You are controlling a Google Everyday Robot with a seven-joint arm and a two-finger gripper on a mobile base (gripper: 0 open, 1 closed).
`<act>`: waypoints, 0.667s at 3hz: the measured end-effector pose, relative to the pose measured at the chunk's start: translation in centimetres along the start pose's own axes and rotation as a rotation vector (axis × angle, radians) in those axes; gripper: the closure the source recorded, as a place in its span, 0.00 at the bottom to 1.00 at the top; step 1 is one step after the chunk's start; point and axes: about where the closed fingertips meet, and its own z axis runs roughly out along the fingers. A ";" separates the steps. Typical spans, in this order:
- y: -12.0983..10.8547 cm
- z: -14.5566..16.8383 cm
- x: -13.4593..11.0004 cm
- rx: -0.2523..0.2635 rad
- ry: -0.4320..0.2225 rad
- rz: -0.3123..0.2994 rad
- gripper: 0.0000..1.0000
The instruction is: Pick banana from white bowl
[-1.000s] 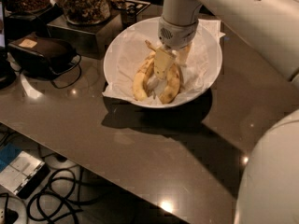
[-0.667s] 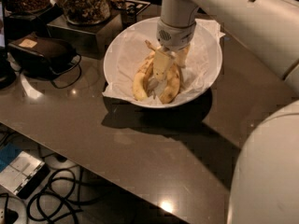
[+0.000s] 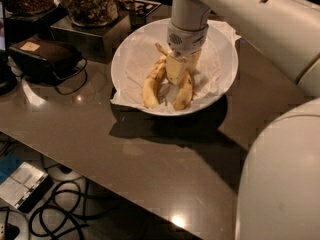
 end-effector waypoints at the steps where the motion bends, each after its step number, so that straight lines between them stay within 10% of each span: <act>1: 0.0 0.0 0.0 0.000 0.000 0.000 0.79; 2: 0.0 0.0 0.0 0.000 0.000 0.000 1.00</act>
Offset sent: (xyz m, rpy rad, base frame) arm 0.0001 0.0000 0.0000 0.0001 -0.0002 -0.0002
